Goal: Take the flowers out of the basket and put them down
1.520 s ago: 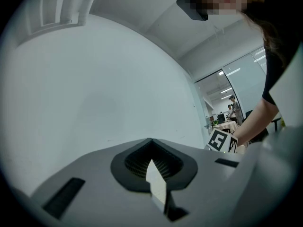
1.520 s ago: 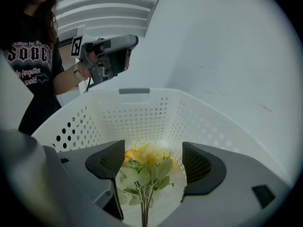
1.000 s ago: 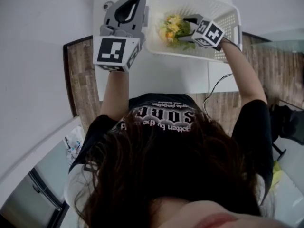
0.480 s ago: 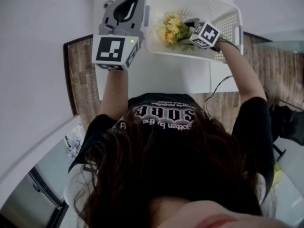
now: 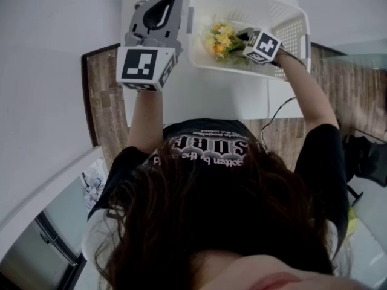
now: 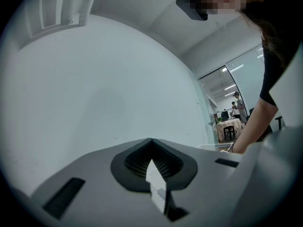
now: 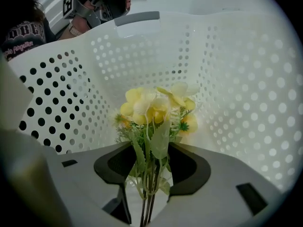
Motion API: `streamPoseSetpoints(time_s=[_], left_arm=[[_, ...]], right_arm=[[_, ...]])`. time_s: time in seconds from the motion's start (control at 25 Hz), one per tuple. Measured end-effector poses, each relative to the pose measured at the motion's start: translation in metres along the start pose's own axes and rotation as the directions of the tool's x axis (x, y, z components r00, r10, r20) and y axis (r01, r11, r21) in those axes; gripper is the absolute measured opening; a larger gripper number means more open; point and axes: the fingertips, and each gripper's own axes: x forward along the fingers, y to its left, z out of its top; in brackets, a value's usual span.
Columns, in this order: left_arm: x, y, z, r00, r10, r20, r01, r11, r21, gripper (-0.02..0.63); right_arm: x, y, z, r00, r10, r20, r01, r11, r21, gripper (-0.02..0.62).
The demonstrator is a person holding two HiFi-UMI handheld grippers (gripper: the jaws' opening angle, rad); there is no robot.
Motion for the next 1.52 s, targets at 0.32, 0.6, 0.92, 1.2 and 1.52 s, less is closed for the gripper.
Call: streamPoseSetpoints(time_s=[0.32,0.6,0.92,1.2,1.52], left_arm=[[-0.007,0.005,0.001,1.0,0.007,0.003,-0.007,1.0,-0.001,0.0],[-0.013,0.007,0.001,1.0,0.016,0.004,-0.016,1.0,-0.003,0.0],[-0.022,0.009,0.006,1.0,0.01,0.012,-0.01,1.0,0.003,0.0],[-0.035,0.015,0.006,1.0,0.01,0.015,-0.01,1.0,0.001,0.0],[-0.042,0.015,0.011,1.0,-0.005,0.027,0.005,1.0,0.009,0.0]], right_arm=[[-0.006,0.002,0.004,1.0,-0.008,-0.015,0.008,0.999,-0.04,0.166],[-0.022,0.0,0.015,0.999,-0.051,0.003,0.051,0.997,-0.056,0.153],[-0.048,0.0,0.051,0.992,-0.104,0.075,0.109,0.992,-0.07,0.132],[-0.069,0.0,0.073,0.983,-0.15,0.104,0.158,0.985,-0.071,0.121],[-0.104,-0.003,0.092,0.964,-0.214,0.16,0.227,0.972,-0.064,0.121]])
